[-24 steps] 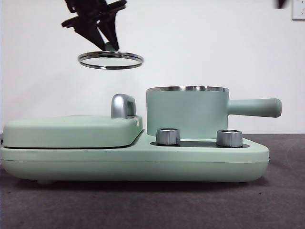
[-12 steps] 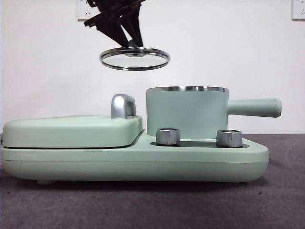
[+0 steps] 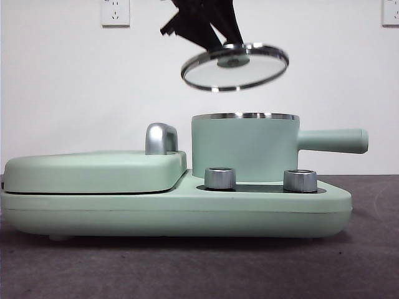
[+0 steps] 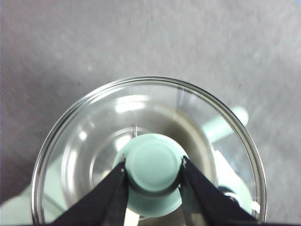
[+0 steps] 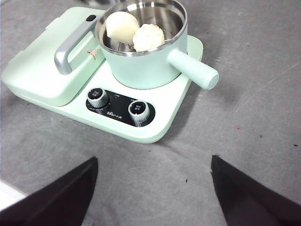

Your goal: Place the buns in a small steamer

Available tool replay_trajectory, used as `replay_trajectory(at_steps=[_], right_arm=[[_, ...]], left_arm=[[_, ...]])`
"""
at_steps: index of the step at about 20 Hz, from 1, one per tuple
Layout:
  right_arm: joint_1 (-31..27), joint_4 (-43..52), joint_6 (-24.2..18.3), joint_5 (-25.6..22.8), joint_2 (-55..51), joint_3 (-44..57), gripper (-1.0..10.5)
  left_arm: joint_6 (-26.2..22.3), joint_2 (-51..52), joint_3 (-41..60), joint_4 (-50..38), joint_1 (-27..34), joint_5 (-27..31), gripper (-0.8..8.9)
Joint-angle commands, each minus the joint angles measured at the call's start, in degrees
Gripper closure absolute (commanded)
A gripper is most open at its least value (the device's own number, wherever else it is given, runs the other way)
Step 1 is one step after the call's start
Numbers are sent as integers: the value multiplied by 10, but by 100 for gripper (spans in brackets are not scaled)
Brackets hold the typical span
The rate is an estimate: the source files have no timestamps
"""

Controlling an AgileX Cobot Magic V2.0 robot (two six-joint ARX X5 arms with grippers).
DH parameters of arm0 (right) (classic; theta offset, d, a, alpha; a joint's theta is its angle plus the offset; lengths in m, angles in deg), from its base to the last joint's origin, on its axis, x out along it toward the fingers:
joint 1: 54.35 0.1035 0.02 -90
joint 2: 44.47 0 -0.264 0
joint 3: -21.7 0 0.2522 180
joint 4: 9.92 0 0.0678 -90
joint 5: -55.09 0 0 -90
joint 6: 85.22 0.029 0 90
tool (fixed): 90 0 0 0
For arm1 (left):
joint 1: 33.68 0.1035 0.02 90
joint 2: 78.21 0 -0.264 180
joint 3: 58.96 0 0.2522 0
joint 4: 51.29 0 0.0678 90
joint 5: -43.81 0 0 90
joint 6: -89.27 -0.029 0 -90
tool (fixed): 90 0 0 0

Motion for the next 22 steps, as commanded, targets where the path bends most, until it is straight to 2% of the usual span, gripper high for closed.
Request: replay_trajectory(at_steps=[1,7,10,22], right_arm=[[3,8,6,-2,1,-3,565],[3,15,6,-10,1,-3,566],[3,21,8,-15,1,-3,566],[3,27,8,-30,2,-3,566]], left_arm=[[-11,-7,4,-20,-8,-3,802],[-21,-7,52,-80,-22,2,802],[-39,-7,71,-95,-31,42,803],[-43,-7,83,-121,-38,42,802]])
